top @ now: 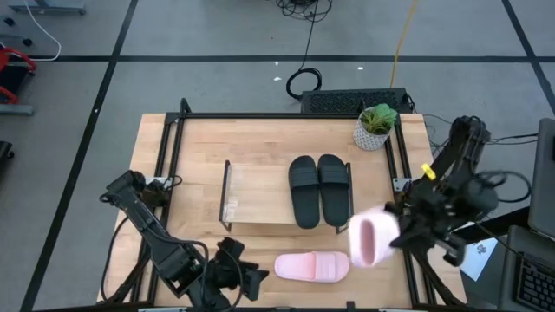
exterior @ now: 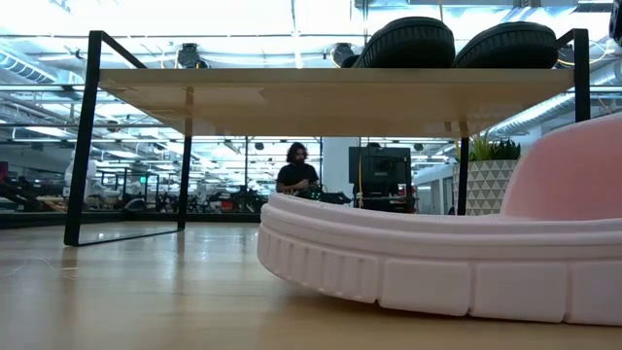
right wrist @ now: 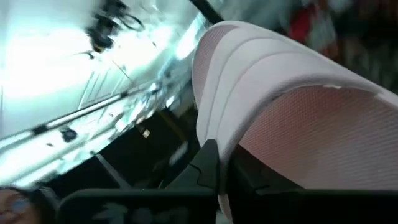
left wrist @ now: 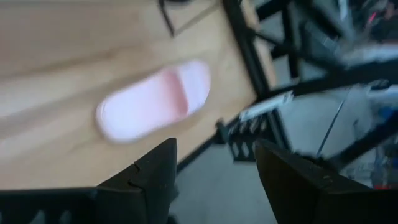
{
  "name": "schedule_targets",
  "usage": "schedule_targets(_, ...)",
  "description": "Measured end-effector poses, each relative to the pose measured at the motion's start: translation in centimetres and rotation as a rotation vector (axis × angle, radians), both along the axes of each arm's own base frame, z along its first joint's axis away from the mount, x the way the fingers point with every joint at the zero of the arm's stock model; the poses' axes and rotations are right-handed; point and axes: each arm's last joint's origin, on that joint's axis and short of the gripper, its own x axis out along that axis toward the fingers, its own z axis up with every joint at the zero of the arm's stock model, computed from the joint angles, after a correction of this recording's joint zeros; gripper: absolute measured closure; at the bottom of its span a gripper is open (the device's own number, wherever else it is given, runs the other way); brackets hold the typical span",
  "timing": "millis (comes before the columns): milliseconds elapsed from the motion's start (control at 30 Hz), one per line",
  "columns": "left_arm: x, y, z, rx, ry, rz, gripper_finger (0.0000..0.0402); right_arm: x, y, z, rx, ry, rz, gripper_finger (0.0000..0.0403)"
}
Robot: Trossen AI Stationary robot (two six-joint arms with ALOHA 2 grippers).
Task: Pick and place slides into the shelf
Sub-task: Put the right pink slipper on the shelf
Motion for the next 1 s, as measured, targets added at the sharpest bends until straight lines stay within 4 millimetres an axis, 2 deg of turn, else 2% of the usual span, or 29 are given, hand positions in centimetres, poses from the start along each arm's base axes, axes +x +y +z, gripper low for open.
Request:
schedule_targets(67, 0.4, 0.2, 0.2, 0.030, -0.043, 0.027, 0.0188, 0.3, -0.1, 1.9, -0.087, -0.108, -0.070, 0.0402)
schedule_targets(167, 1.1, 0.5, 0.8, 0.086, -0.128, 0.049, 0.0188, 0.9, 0.1, 3.7, -0.220, -0.207, -0.160, 0.0402)
schedule_targets(267, 2.0, 0.6, 1.8, 0.180, -0.242, 0.074, 0.0188, 2.2, 0.3, 4.7, -0.310, -0.291, -0.218, 0.0402)
schedule_targets(367, 2.8, 0.6, 3.0, 0.331, -0.331, 0.082, 0.0188, 3.8, 0.4, 5.2, -0.327, -0.408, -0.242, 0.0402)
schedule_targets(467, 3.3, 0.6, 4.3, 0.524, -0.373, 0.060, 0.0188, 5.5, 0.2, 5.3, -0.309, -0.503, -0.247, 0.0403)
schedule_targets(667, 4.1, 1.1, 6.0, 0.827, -0.355, 0.019, 0.0188, 8.7, -0.7, 4.7, -0.215, -0.578, -0.227, 0.0403)
schedule_targets(1000, 6.0, 3.6, 6.8, 1.064, -0.277, -0.018, 0.0188, 13.0, -3.0, 3.3, -0.093, -0.564, -0.242, 0.0403)
